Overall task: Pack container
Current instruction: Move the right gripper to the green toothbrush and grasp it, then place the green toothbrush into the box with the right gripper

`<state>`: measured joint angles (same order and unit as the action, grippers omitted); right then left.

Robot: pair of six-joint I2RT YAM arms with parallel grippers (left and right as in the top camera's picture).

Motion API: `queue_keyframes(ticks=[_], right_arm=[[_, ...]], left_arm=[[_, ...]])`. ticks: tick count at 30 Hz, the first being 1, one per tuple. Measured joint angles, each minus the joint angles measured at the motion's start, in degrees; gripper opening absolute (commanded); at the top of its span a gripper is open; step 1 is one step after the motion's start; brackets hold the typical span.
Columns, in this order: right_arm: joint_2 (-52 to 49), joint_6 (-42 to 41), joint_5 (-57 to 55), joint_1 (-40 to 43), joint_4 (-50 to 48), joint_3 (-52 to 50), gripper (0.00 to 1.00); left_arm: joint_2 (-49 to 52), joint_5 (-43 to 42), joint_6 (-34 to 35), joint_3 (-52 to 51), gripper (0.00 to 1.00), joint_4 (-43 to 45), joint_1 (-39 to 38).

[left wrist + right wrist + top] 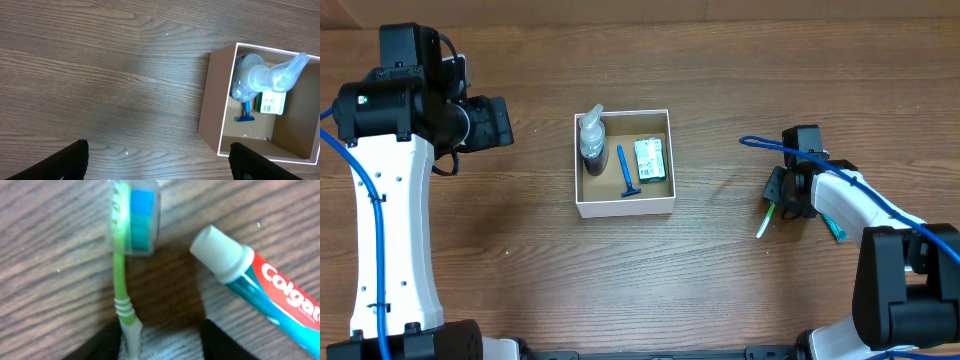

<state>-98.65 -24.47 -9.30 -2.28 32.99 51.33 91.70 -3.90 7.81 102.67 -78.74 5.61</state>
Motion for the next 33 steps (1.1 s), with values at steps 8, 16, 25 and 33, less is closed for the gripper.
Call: queue_keyframes(ticks=[8,16,25,33], right_arm=[[-0.2,0.2,-0.59,0.0,-0.42,0.11,0.15],[-0.2,0.33,-0.79,0.07,-0.37,0.11,0.04],[-0.96,0.55,1.07,-0.07,10.1,4.13,0.04],[2.78,6.01,2.73,-6.71,25.83,25.51,0.04]], left_arm=[[0.0,0.0,0.0,0.0,0.88,0.0,0.0],[0.0,0.0,0.0,0.0,0.88,0.02,0.0],[0.0,0.0,0.0,0.0,0.89,0.0,0.0],[0.0,-0.04,0.0,-0.02,0.89,-0.26,0.0]])
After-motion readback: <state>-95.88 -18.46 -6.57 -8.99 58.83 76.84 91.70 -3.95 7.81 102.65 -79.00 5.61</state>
